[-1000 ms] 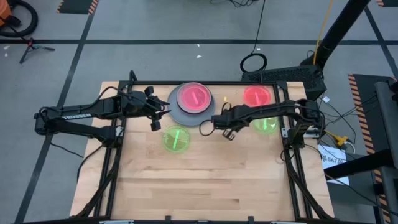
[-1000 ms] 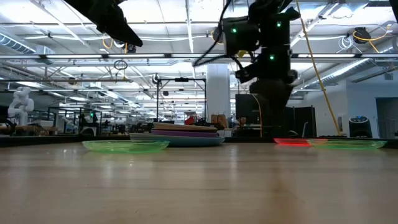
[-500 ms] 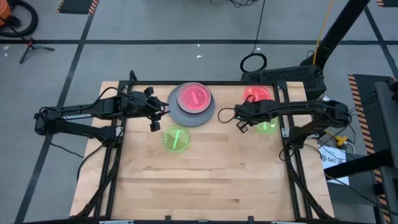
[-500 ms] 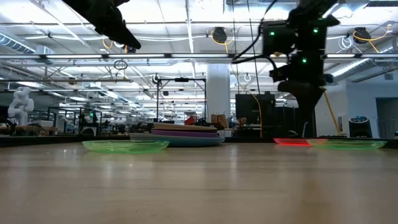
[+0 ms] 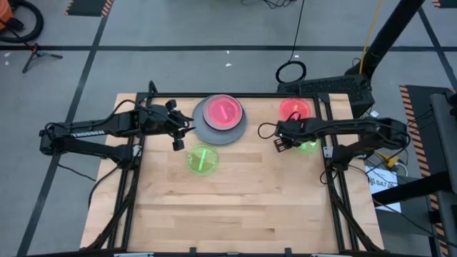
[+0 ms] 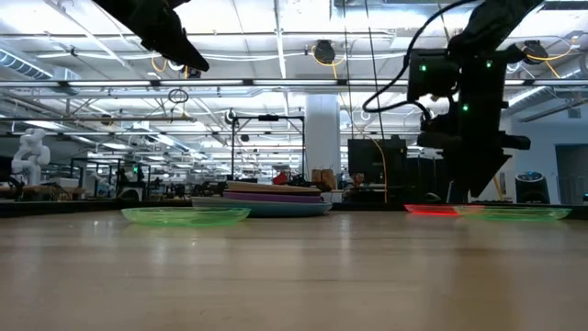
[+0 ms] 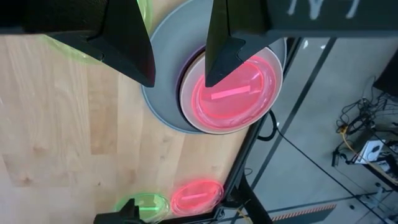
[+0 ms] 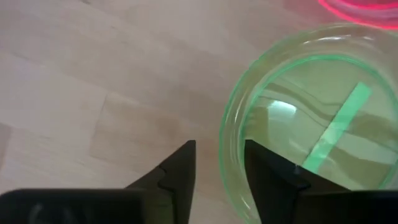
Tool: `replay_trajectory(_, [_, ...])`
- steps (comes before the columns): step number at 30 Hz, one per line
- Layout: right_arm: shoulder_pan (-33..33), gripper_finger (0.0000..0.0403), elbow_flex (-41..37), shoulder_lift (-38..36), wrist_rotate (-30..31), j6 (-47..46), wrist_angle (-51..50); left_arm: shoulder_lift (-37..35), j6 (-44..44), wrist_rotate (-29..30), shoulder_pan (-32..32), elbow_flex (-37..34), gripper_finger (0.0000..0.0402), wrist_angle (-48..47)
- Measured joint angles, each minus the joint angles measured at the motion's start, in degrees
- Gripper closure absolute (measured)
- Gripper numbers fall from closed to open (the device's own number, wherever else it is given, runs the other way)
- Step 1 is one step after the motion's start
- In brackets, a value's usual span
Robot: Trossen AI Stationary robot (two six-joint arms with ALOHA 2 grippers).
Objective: Stack plastic plates
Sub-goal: Stack the right green plate on top of the pink plate
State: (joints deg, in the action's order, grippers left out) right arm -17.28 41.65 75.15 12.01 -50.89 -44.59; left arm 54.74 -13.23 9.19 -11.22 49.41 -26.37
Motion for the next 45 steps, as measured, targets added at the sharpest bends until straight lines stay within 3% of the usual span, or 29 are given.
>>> replay_trajectory(5, [0.0,0.0258,-0.5,3.6,1.3,-0.5,2.6,0.0,0.0,0.0,0.0,0.0,0.0254,0.1])
replay_trajectory(11, [0.0,0.027,-0.5,7.5,3.6,0.4,4.9,0.0,0.0,0.0,0.0,0.0,0.0254,0.0])
replay_trajectory(30, [0.2,0.0398,-0.3,8.9,2.3,0.7,7.2,0.0,-0.4,0.0,0.0,0.0,0.0254,0.0])
replay_trajectory(37, [1.8,0.0398,1.4,7.5,1.2,1.7,7.0,0.0,-0.6,0.0,0.0,0.0,0.0254,0.0])
replay_trajectory(45, [5.6,0.0401,8.0,7.1,3.7,10.1,7.1,0.0,-0.7,0.0,0.0,0.0,0.0254,0.0])
